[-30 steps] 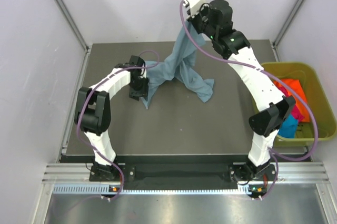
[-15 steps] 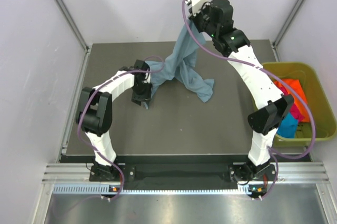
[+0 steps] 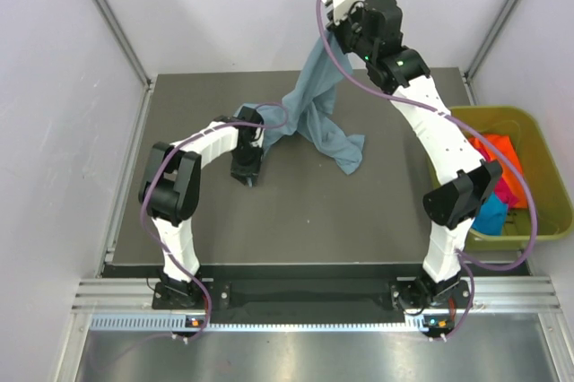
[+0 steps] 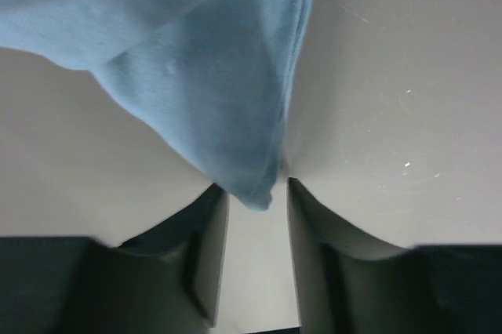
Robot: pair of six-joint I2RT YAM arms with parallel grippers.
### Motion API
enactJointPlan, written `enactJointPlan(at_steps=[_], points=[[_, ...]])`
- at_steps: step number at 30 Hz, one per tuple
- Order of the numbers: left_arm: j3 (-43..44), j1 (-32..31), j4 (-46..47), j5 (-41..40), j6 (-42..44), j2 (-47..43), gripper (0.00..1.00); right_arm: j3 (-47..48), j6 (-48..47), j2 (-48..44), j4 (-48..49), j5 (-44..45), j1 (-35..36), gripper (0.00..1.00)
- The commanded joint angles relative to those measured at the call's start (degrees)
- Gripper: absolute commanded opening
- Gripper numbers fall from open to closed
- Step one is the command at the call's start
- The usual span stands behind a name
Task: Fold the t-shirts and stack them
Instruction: Flatten the tshirt out
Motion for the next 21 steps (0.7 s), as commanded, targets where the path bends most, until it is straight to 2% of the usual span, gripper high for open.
enactJointPlan(at_steps=[1,2,4,6,11,14,15,17,18,21], points=[[2.05,0.01,0.54,-1.23,0.64,-0.28,0.40,2.14,1.44,-0.85,3.29,-0.50,-1.12,0.00],[2.05,0.01,0.54,-1.40,0.64,-0.45,0.29,2.06,1.44,-0.76,3.20,-0.51,-1.20,0.00],[2.05,0.01,0.45,-1.84,0.72,-0.89,0.17,2.14,1.53,-0.76,3.20,-0.51,-1.29,0.00],[2.05,0.01,0.27,-1.84,0.81,-1.95,0.00,2.14,1.53,-0.58,3.20,-0.59,-1.38,0.00],[4.59,0.10,-1.92,-4.39,3.61,-7.03,0.00,2.06,0.83,-1.63,3.64,0.20,-2.43,0.00],[11.69,1.41,-5.60,-6.93,9.32,-9.76,0.00,1.27,-0.75,-4.26,4.52,0.37,-3.84,0.00],[18.68,2.64,-7.62,-8.51,13.16,-9.60,0.00,0.66,-1.54,-5.40,5.22,0.37,-4.89,0.00],[26.53,4.75,-10.70,-12.64,16.53,-8.72,0.00,-2.93,-2.25,-9.34,9.08,0.55,-5.95,0.00],[33.53,7.72,-10.80,-12.83,19.15,-8.80,0.00,-4.43,-2.86,-10.76,10.75,0.55,-6.47,0.00],[40.88,11.16,-6.18,-14.67,23.12,-10.38,0.00,-8.40,-4.01,-14.73,15.06,1.77,-8.32,0.00]])
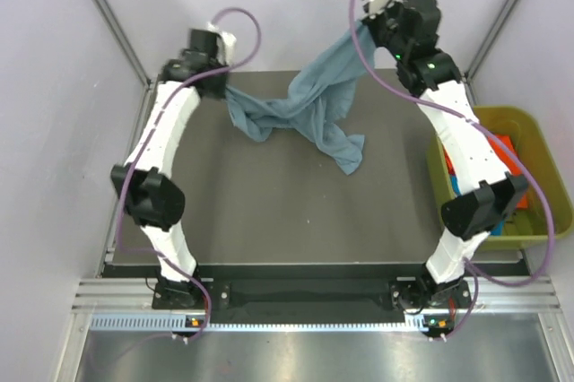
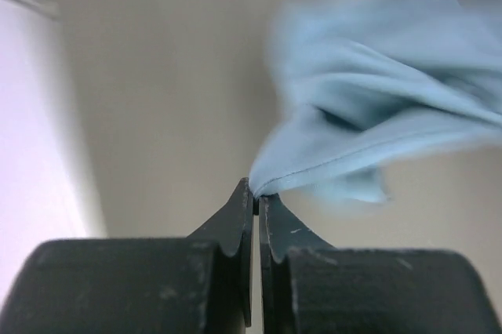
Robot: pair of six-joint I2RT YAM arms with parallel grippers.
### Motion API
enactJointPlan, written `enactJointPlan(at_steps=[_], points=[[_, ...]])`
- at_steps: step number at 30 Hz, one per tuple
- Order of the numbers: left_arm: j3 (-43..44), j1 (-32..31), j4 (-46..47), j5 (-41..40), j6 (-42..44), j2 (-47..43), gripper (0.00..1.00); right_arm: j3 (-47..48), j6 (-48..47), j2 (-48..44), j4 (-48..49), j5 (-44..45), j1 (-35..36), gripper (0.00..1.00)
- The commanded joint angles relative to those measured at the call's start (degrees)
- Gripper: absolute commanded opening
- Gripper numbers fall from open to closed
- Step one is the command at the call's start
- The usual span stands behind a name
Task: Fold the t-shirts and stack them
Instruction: Flatten the tshirt out
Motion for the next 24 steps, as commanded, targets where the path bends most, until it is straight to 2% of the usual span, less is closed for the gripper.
enactJointPlan(at_steps=[1,6,13,24], points=[[7.28,4.20,3.72,-6.39,11.16,-7.13,0.00,-0.71,-1.56,-8.70,10.94,2.30,-2.75,0.00],[2.89,4.20,19.18,-10.88,18.65,-15.64,0.00,-0.09,1.52,-11.33,11.38,3.89,-5.48,0.00],[-0.80,4.20,34.48,-13.16,23.59,-22.07,0.00,2.37,1.87,-15.73,9.71,3.63,-7.15,0.00],[-1.24,4.20,47.86,-11.85,24.30,-29.19,0.00,0.70,6.25,-28.03,10.85,0.11,-8.29,0.00]])
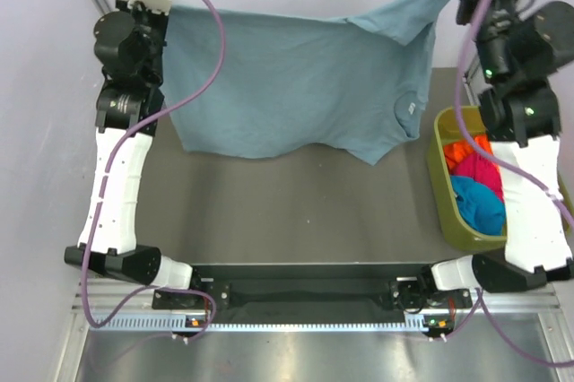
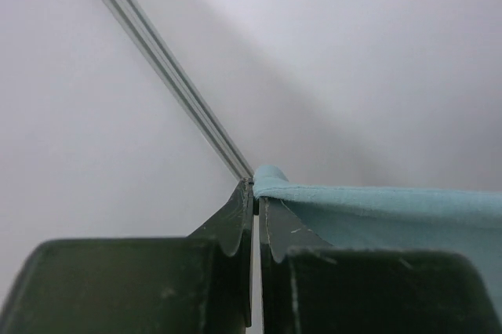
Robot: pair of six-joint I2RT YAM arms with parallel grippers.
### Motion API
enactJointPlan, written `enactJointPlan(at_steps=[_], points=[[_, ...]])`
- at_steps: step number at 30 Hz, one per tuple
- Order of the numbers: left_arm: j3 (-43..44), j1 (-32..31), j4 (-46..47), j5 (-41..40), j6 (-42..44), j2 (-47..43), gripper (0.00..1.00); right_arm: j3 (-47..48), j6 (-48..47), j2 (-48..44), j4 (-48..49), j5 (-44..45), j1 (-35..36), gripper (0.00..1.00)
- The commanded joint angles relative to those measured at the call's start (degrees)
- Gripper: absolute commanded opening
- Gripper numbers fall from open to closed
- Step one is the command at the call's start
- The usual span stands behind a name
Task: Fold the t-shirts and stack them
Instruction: Flatten the tshirt out
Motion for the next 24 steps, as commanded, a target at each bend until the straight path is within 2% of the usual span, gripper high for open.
enactJointPlan(at_steps=[1,6,16,21,24], points=[[0.26,0.22,10.47,0.65,0.49,-5.72,0.00,2.00,3.53,-7.86,5.08,-1.68,-0.97,0.00],[1.05,0.22,13.98,2.41,-0.39,-9.15,0.00,4.12,5.03,-12.35,6.48,-4.74,-3.34,0.00],[4.66,0.22,15.31,3.12,0.49,-14.69,0.00,8.16,9.68,-19.47,6.13,-8.63,-5.89,0.00],[4.92,0.22,15.22,3.56,2.24,-14.87,0.00,10.97,8.63,-18.34,7.89,-8.89,-6.51,0.00],[2.04,0.22,15.22,4.00,5.23,-15.04,0.00,9.84,8.10,-16.93,8.77,-8.98,-6.51,0.00]])
